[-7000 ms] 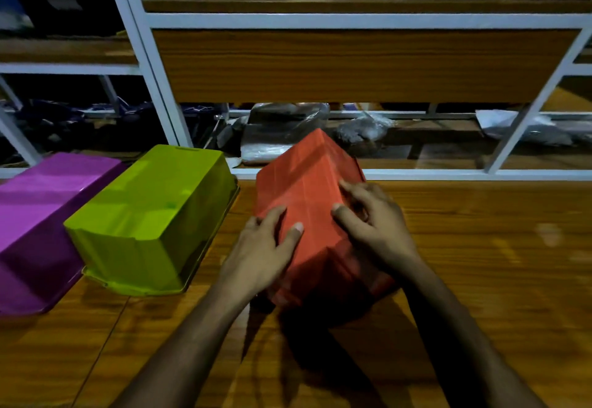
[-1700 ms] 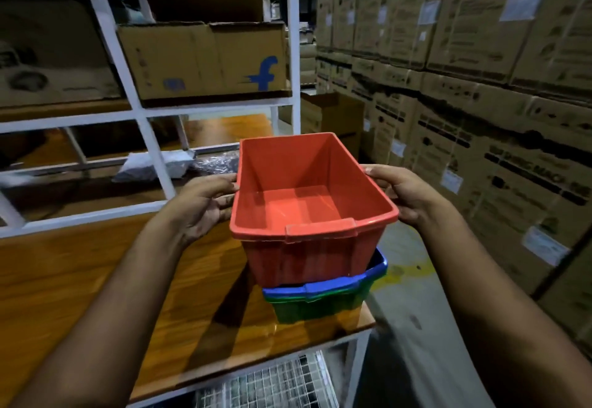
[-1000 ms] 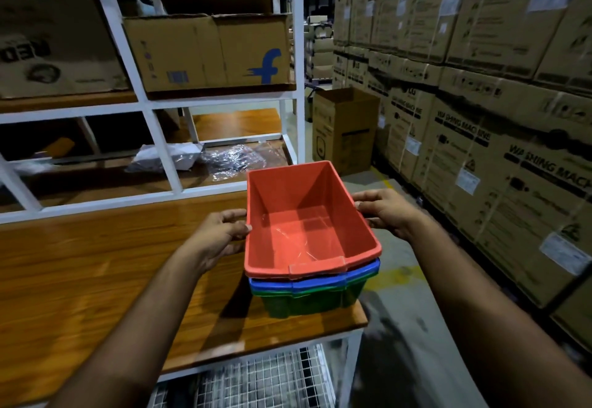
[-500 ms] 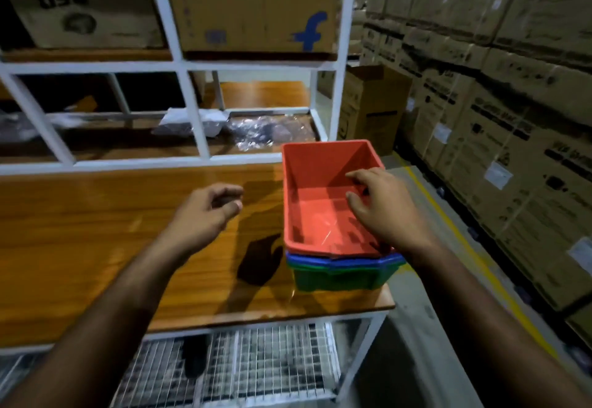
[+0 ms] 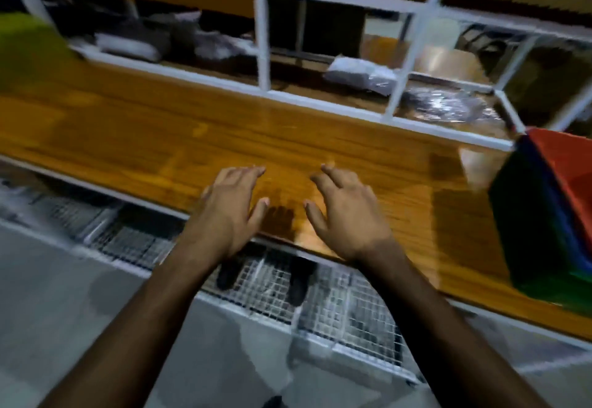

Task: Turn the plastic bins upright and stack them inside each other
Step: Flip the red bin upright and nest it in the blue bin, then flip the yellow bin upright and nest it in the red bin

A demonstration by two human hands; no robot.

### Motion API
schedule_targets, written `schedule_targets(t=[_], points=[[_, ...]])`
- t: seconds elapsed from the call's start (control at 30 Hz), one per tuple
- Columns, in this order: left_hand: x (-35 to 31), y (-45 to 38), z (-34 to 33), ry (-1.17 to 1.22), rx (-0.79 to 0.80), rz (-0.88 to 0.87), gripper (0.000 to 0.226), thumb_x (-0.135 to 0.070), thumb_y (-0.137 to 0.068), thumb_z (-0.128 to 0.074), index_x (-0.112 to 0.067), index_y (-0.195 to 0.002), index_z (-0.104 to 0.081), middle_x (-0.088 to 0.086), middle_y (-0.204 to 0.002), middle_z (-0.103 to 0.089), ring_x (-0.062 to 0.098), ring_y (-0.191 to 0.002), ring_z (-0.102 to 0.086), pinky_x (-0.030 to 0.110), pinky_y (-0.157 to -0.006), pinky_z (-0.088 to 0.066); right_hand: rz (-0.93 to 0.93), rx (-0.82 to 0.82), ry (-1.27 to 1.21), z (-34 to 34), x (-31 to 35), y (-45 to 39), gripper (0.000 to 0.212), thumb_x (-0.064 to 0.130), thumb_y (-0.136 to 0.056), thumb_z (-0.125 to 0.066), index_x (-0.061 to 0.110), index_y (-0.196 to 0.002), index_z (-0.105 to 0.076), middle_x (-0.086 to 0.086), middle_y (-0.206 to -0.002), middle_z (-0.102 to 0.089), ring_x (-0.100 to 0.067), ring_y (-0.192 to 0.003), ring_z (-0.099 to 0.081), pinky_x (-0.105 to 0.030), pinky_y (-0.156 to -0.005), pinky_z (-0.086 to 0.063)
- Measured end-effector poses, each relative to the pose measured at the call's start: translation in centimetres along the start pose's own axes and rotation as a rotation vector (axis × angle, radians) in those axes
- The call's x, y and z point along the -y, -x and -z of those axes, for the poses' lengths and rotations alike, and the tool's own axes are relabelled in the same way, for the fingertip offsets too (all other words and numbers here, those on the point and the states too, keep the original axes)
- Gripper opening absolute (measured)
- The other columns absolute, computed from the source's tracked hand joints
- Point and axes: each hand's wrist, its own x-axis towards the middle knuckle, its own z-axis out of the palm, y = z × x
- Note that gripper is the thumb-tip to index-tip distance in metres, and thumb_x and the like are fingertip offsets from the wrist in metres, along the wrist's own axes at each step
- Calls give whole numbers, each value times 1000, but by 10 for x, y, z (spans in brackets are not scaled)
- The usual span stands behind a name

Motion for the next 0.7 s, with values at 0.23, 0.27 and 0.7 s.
schedule_targets(t=[0.23, 0.27, 0.7], points=[[205, 31, 88, -117, -41, 141, 61, -41, -95, -51, -22, -149, -33, 2, -153, -40, 24, -139, -32, 50, -107, -36, 141, 42, -36, -61, 194, -90, 56, 53, -96, -36, 24, -144, -37, -1, -153, -39, -20, -139, -34, -44, -108, -37], [230, 32, 100, -132, -55, 169, 61, -41, -95, -51, -21, -150, -33, 3, -154, -39, 24, -140, -31, 49, -108, -35, 163, 37, -32, -66, 219, -103, 56, 53, -96, -37, 24, -144, -37, -1, -153, -39, -20, -139, -34, -43, -107, -37], [514, 2, 183, -241, -119, 410, 61, -44, -96, -47, -23, -151, -29, 0, -156, -35, 21, -142, -28, 46, -111, -27, 344, 93, -158, -187, 458, -317, 62, 55, -95, -38, 27, -150, -27, 0, -158, -29, -17, -143, -27, -44, -113, -30]])
